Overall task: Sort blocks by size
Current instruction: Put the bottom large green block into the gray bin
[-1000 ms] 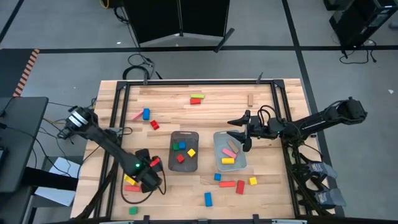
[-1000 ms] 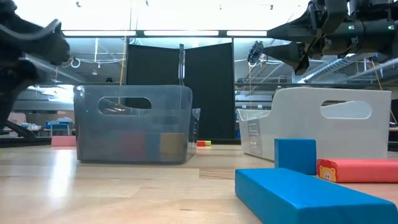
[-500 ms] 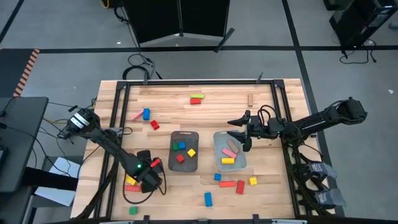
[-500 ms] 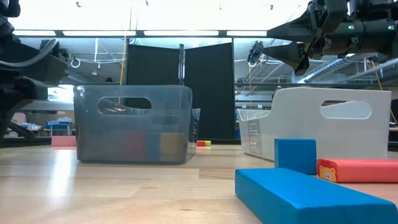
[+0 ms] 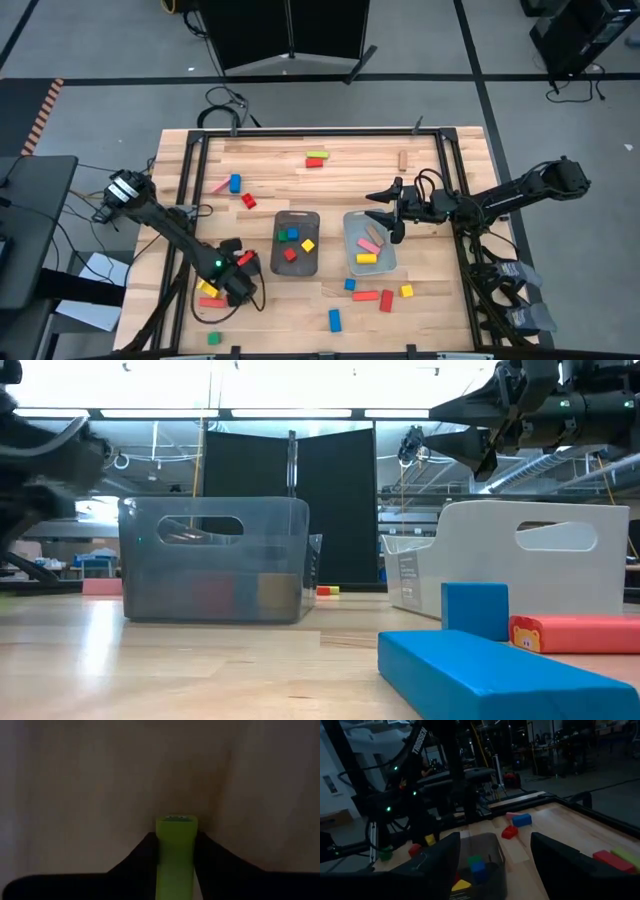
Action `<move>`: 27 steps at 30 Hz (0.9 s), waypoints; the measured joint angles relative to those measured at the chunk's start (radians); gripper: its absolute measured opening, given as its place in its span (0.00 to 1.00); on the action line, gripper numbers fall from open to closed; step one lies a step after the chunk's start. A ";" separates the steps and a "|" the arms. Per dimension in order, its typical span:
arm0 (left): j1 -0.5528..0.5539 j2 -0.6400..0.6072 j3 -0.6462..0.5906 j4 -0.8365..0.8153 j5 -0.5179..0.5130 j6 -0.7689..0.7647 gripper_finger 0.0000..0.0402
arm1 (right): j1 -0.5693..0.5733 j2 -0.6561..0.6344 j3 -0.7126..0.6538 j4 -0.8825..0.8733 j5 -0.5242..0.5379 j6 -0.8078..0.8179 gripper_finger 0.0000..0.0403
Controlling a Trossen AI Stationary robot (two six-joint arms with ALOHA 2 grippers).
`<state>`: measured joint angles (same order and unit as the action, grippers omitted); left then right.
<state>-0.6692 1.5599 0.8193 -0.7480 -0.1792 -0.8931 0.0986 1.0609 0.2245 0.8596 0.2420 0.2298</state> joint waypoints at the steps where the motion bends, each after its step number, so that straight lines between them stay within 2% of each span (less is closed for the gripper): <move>1: 0.001 -0.022 0.005 -0.012 -0.032 0.000 0.25 | 0.000 0.000 0.000 0.003 0.000 0.001 0.63; 4: -0.018 -0.105 0.033 -0.017 -0.117 0.017 0.25 | 0.000 -0.001 0.000 0.021 0.000 0.002 0.63; 7: -0.037 -0.196 0.076 -0.003 -0.191 0.102 0.25 | 0.000 -0.001 0.000 0.024 0.000 0.002 0.63; 9: -0.047 -0.265 0.119 0.035 -0.258 0.188 0.25 | 0.000 -0.001 0.000 0.025 0.000 0.003 0.63; 11: -0.063 -0.337 0.160 0.136 -0.298 0.336 0.25 | 0.000 -0.001 0.000 0.024 0.000 0.003 0.63; 14: -0.094 -0.457 0.201 0.373 -0.293 0.610 0.25 | 0.000 -0.001 0.000 0.026 0.000 0.003 0.63; 17: -0.118 -0.551 0.209 0.511 -0.207 0.809 0.25 | 0.000 -0.001 0.000 0.025 0.000 0.008 0.63; 24: -0.127 -0.622 0.207 0.523 -0.155 0.900 0.25 | 0.000 -0.001 0.000 0.023 0.000 0.013 0.63; 27: -0.128 -0.614 0.206 0.573 -0.206 0.964 0.25 | 0.000 -0.001 0.000 0.023 0.000 0.014 0.63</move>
<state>-0.7969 0.9462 1.0252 -0.1754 -0.3852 0.0705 0.0986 1.0595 0.2245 0.8827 0.2420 0.2436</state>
